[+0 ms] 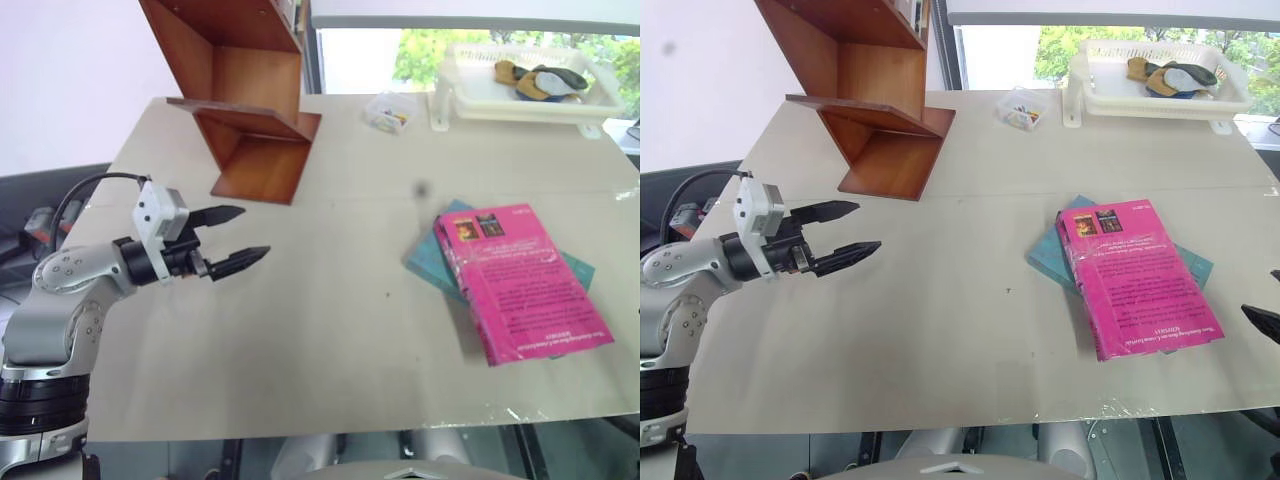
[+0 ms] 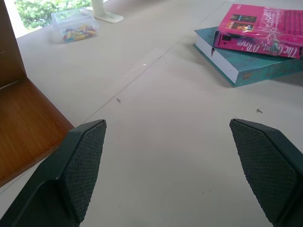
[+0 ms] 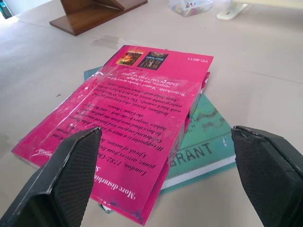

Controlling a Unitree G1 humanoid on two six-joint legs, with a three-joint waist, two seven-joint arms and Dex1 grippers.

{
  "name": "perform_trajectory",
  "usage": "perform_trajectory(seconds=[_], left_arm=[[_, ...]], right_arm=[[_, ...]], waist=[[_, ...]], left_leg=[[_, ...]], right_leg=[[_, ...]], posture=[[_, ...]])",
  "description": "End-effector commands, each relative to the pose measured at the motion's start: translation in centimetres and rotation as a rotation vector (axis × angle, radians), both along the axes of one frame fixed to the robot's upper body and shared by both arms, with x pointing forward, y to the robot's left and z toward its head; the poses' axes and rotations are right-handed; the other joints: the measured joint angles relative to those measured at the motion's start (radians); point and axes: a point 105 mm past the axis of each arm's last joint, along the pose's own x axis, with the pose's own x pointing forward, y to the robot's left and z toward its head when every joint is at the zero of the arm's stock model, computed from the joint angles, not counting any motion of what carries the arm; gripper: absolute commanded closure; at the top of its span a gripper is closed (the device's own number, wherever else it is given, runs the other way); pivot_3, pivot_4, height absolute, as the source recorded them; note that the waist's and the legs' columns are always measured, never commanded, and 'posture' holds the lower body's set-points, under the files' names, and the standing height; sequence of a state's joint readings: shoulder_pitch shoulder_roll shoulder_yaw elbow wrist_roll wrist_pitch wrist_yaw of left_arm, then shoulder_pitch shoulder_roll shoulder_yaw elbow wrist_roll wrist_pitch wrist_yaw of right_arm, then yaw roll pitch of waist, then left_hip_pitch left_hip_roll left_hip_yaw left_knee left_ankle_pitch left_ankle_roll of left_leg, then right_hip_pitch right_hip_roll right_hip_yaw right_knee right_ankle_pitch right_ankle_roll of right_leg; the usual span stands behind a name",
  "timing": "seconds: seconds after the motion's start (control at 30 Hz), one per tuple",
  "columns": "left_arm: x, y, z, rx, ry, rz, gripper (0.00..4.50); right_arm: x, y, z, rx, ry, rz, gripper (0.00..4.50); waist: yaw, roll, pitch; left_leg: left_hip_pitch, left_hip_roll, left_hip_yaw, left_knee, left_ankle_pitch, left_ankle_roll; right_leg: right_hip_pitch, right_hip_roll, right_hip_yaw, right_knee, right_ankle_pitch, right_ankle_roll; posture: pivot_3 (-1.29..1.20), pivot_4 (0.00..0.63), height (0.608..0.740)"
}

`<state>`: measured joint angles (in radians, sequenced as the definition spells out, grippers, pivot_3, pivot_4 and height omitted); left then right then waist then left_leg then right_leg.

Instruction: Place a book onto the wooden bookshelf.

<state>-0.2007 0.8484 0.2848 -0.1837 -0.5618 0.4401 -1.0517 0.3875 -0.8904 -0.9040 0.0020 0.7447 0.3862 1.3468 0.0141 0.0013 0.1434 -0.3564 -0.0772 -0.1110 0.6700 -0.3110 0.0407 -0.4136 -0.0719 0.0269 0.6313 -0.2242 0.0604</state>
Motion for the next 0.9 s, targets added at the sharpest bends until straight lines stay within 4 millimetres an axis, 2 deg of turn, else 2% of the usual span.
perform_trajectory(seconds=[0.03, 0.33, 0.5, 0.67, 0.8, 0.9], left_arm=[[-0.1, 0.2, 1.2, 0.018, -0.055, -0.007, 0.02], [-0.1, 0.1, 1.1, 0.016, -0.053, -0.017, 0.02], [-0.2, 0.0, 1.0, 0.008, -0.054, -0.016, 0.02], [-0.3, -0.1, 0.9, 0.005, -0.049, -0.024, 0.02], [-0.4, -0.5, 1.4, -0.027, -0.055, -0.058, 0.02], [-0.8, -0.9, 1.9, -0.057, -0.050, -0.117, 0.02]], right_arm=[[-0.4, -0.5, 0.9, -0.024, -0.038, -0.016, 0.00], [-0.6, -0.7, 0.9, -0.029, -0.037, -0.027, 0.00], [-0.3, -1.5, 0.8, -0.052, -0.043, -0.071, 0.00], [0.8, -3.6, 0.6, -0.137, -0.059, -0.201, 0.00], [2.3, -5.1, -0.5, -0.229, -0.058, -0.358, 0.00], [3.7, -5.4, -1.6, -0.266, -0.059, -0.463, 0.00]], waist=[[0.000, 0.000, 0.000], [0.000, 0.000, 0.000], [0.000, 0.000, 0.000], [0.000, 0.000, 0.000], [-0.001, 0.000, 0.000], [-0.002, 0.000, 0.000]], left_leg=[[0.000, 0.000, 0.000, 0.000, 0.000, 0.000], [0.000, 0.000, 0.000, 0.000, 0.000, 0.000], [0.000, 0.000, 0.000, 0.000, 0.000, 0.000], [0.000, 0.000, 0.000, 0.000, 0.000, 0.000], [0.000, 0.000, 0.000, 0.000, 0.000, 0.000], [0.000, 0.000, 0.000, 0.000, 0.000, 0.000]], right_leg=[[0.000, 0.000, 0.000, 0.000, 0.000, 0.000], [0.000, 0.000, 0.000, 0.000, 0.000, 0.000], [0.000, 0.000, 0.000, 0.000, 0.000, 0.000], [0.000, 0.000, 0.000, 0.000, 0.000, 0.000], [0.000, 0.000, 0.000, 0.000, 0.000, 0.000], [0.000, 0.000, 0.000, 0.000, 0.000, 0.000]], posture=[[0.00, 0.150, 0.740], [0.00, 0.150, 0.740], [0.00, 0.150, 0.740], [0.00, 0.150, 0.740], [0.00, 0.150, 0.740], [0.00, 0.150, 0.740]])
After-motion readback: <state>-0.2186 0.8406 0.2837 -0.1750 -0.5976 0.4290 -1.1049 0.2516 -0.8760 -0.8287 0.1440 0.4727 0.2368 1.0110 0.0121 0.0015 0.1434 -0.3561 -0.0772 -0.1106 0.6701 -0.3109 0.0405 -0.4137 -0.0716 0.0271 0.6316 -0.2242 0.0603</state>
